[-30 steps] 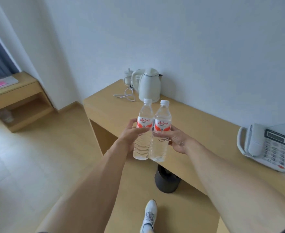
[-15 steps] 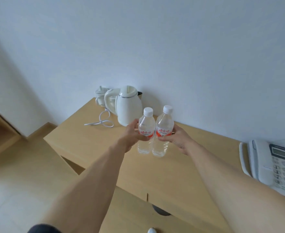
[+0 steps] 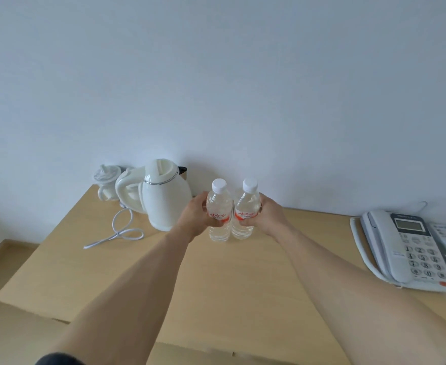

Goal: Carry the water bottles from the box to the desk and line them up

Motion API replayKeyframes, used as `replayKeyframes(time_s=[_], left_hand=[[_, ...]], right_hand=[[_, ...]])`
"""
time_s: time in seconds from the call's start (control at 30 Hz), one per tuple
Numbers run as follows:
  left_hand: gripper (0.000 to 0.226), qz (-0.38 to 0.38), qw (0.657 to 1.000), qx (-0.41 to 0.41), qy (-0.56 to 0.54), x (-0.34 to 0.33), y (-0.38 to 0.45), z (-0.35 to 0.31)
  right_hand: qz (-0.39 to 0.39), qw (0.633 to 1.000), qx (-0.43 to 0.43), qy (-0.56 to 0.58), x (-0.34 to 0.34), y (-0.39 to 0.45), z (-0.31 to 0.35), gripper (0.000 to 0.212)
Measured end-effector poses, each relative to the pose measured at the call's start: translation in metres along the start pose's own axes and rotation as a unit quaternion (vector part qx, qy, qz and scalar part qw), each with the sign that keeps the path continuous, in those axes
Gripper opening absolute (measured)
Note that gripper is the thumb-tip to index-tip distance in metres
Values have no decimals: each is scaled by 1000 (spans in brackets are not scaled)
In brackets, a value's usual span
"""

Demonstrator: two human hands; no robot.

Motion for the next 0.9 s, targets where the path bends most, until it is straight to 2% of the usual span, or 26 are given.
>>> replayKeyframes(time_s=[0.33,0.5,0.6,0.73,0.83,0.9], left_hand=[[66,12,1000,9,6,4,33,11],[70,41,998,15,48,6,40,8],[76,39,992,-37,110,9,36,-1],[79,-50,965,-146,213,14,27,-20],[67,-63,959,-169,216,6,21,-23],[62,-67,963,-173,194,6,23,-22]], right_hand=[[-19,999,-43,0,-16,20,-6,61],[2,999,-33,-3,-15,25,-3,66],[-7,1000,-15,2,-8,23,4,63],[-48,997,36,-48,3,21,22,64],[-71,992,60,-89,6,19,31,57],[-85,990,64,-97,8,17,32,60]])
Point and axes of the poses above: each hand's wrist, its own y-axis towards the middle knuckle, its own x-axis out of the back of the hand, z = x × y, the point moved 5 cm from there along y, towards the middle knuckle, and after that the axes turned 9 degrees about -y, right-handed, at the moved point
